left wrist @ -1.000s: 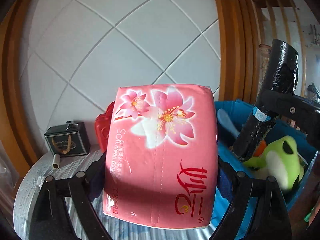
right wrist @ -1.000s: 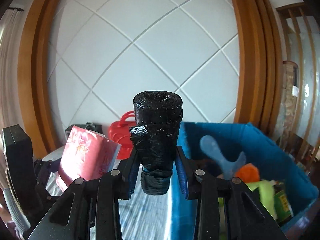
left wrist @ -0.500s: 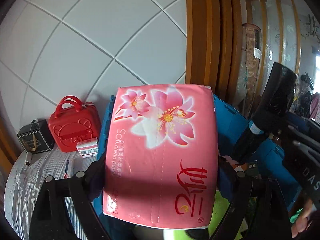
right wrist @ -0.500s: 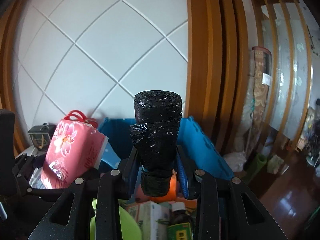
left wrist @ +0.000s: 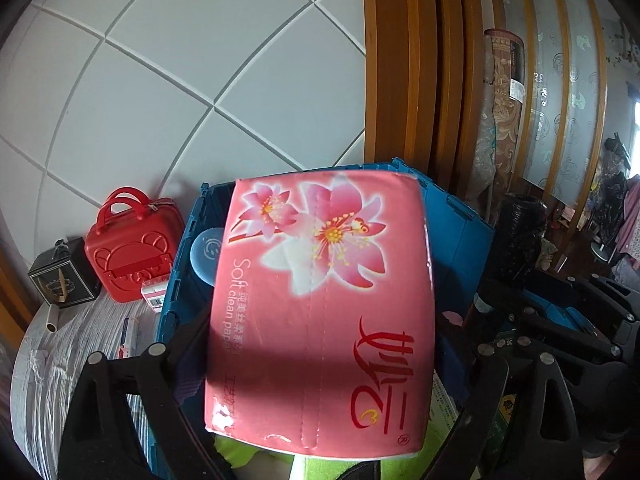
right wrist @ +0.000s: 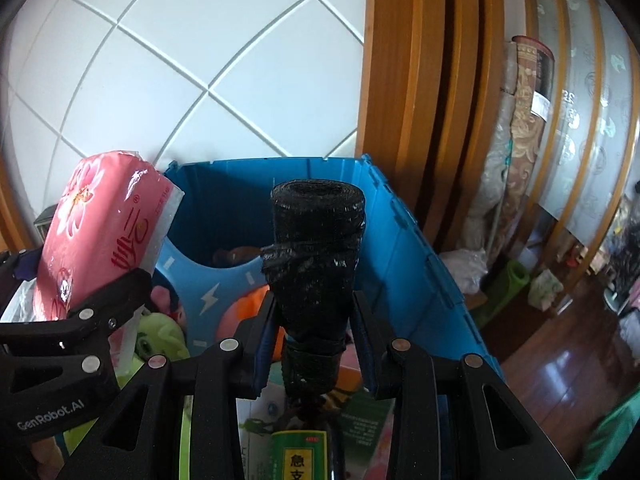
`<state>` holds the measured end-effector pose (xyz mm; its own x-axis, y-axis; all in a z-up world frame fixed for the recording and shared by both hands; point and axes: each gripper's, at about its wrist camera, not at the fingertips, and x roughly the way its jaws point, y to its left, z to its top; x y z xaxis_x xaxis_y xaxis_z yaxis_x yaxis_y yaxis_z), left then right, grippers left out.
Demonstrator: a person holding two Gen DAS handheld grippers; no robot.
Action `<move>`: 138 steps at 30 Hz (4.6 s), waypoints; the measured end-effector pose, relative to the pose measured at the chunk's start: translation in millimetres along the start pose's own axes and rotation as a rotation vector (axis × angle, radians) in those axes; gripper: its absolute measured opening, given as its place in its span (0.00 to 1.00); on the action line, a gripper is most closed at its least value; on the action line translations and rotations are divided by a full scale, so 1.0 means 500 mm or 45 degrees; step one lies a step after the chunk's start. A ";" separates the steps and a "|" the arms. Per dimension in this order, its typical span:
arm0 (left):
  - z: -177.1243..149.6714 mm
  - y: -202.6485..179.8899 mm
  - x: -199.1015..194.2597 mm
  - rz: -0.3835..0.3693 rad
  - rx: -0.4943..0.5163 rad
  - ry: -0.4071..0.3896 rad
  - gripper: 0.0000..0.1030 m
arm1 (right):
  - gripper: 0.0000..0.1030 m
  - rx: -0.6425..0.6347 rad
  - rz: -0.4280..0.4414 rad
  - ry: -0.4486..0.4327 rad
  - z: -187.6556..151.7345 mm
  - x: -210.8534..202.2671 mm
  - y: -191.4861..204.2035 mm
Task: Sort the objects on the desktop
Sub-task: 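Open both tools to drop the tissue pack and bag into the bin, then move both tools back over the table, then grasp the blue-and-white medicine tube box with the left tool, then hold the medicine box in the left tool while the right tool grasps the pink tissue pack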
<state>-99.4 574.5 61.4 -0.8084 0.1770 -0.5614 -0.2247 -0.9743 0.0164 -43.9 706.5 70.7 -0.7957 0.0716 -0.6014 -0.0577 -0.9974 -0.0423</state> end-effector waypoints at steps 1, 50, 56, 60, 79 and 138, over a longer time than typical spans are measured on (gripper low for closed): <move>0.000 0.000 -0.002 0.012 0.006 -0.009 0.92 | 0.34 0.003 0.005 0.001 0.000 0.004 -0.001; -0.221 0.593 -0.310 0.287 -0.267 -0.206 1.00 | 1.00 -0.163 0.277 -0.368 -0.068 -0.182 0.524; -0.263 0.781 -0.293 0.321 -0.236 -0.135 1.00 | 1.00 -0.110 0.254 -0.341 -0.070 -0.157 0.687; -0.284 0.869 -0.251 0.312 -0.286 -0.036 1.00 | 1.00 -0.085 0.228 -0.253 -0.073 -0.109 0.758; -0.322 0.947 0.272 0.198 -0.358 0.374 1.00 | 1.00 -0.068 0.204 0.141 -0.041 0.360 0.812; -0.440 1.107 0.562 0.482 -0.349 0.509 0.37 | 0.96 -0.195 0.522 0.470 -0.161 0.693 0.974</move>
<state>-331.3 54.5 -269.6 -0.5260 -0.2022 -0.8261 0.2291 -0.9691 0.0913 -299.3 245.6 -222.8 -0.4701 -0.2986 -0.8306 0.3213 -0.9344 0.1541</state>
